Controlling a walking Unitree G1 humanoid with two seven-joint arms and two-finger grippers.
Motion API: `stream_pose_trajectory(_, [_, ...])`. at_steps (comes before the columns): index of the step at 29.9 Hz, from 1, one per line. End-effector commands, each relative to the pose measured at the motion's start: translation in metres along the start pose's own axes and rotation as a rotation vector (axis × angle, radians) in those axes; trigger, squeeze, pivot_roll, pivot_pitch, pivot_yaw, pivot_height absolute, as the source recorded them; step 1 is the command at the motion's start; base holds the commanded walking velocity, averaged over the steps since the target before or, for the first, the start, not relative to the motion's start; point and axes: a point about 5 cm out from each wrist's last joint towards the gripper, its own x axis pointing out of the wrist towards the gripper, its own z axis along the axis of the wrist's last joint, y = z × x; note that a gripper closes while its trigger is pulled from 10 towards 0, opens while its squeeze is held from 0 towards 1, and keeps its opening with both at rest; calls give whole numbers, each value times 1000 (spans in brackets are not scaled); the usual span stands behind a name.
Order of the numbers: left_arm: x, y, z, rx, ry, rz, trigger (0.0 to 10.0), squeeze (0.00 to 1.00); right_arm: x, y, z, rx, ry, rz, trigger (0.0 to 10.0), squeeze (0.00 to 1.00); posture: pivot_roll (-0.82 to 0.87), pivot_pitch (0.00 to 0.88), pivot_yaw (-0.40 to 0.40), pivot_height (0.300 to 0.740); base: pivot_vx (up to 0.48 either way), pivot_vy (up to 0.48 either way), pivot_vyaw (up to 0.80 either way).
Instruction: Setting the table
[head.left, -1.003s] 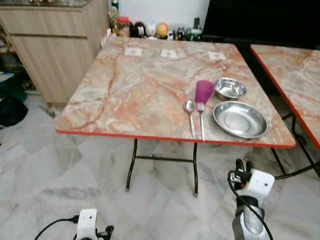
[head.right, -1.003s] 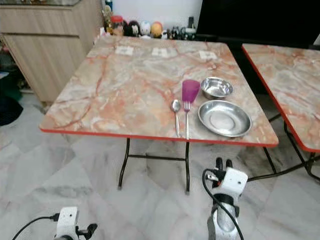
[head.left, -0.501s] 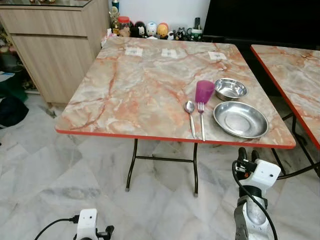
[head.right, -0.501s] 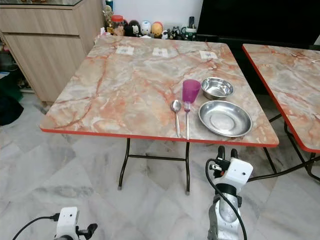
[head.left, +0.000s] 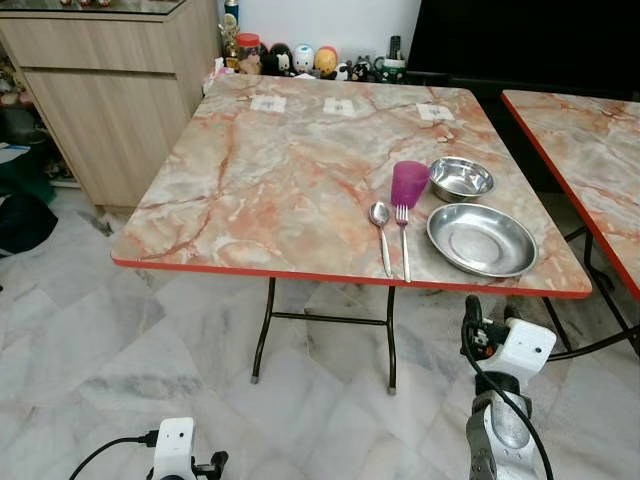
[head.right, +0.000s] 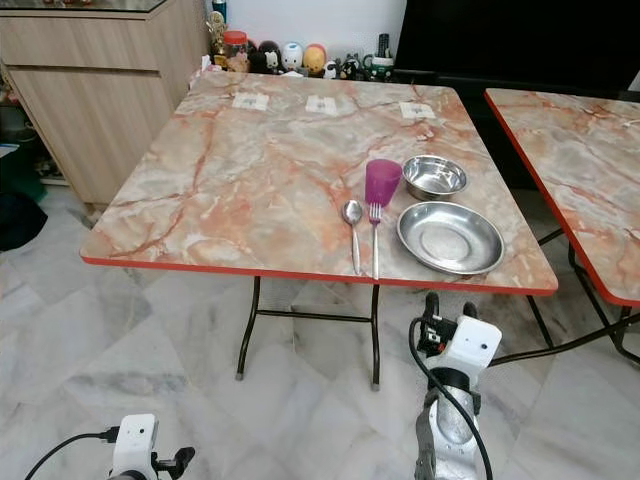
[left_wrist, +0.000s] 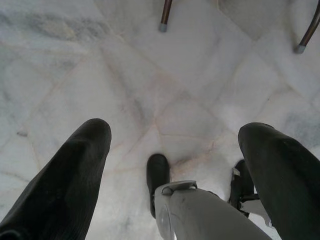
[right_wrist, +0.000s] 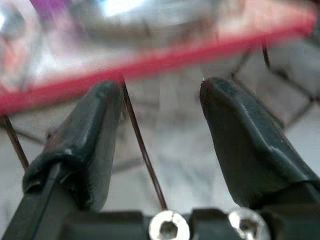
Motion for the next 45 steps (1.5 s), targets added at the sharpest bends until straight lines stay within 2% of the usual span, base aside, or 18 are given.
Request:
stream_pose_trajectory(1, [-1, -2, -4, -10, 13, -1, 10000, 0, -5, -10, -13, 8, 68, -32, 10000, 0, 102, 9, -111, 740, 0, 0, 0])
stream_pose_trajectory(6, [0, -4, -4, -10, 14, -5, 10000, 0, -29, -25, -59, -22, 336, 0, 10000, 0, 95, 2, -112, 740, 0, 0, 0])
stream_pose_trajectory(7, [0, -4, -4, -8, 14, -7, 10000, 0, -37, -26, -70, -35, 409, 17, 10000, 0, 88, 0, -108, 740, 0, 0, 0])
stream_pose_trajectory(8, [0, -5, -3, -5, 15, -10, 10000, 0, -50, -28, -87, -67, 534, 41, 10000, 0, 90, 0, -108, 740, 0, 0, 0])
stream_pose_trajectory(9, [0, -5, -3, -5, 15, -10, 10000, 0, -50, -28, -87, -67, 534, 41, 10000, 0, 90, 0, -108, 740, 0, 0, 0])
stream_pose_trajectory(12, [1, -6, -2, -5, 14, -10, 10000, 0, -74, -31, -109, -150, 716, 58, 10000, 0, 100, 0, -109, 740, 0, 0, 0])
stream_pose_trajectory(13, [1, -6, -2, -5, 14, -10, 10000, 0, -74, -31, -109, -150, 716, 58, 10000, 0, 100, 0, -109, 740, 0, 0, 0])
stream_pose_trajectory(14, [1, -5, -2, -4, 16, -8, 10000, 0, -82, -33, -115, -168, 764, 47, 10000, 0, 100, 0, -109, 740, 0, 0, 0])
stream_pose_trajectory(19, [0, -5, -3, -5, 19, -4, 10000, 0, -84, -34, -117, -135, 780, 39, 10000, 0, 109, 0, -109, 740, 0, 0, 0])
stream_pose_trajectory(23, [0, -3, -5, 0, 25, -2, 10000, 0, -77, -32, -113, -109, 758, 67, 10000, 0, 98, 0, -105, 740, 0, 0, 0])
stream_pose_trajectory(31, [0, -4, -4, -5, 23, -3, 10000, 0, -80, -30, -115, -103, 756, 45, 10000, 0, 95, 11, -102, 740, 328, 0, 0])
stream_pose_trajectory(45, [-1, -1, -5, 3, 24, 15, 10000, 0, -76, -25, -113, -107, 746, 73, 10000, 0, 99, 34, -102, 740, 301, 0, 0])
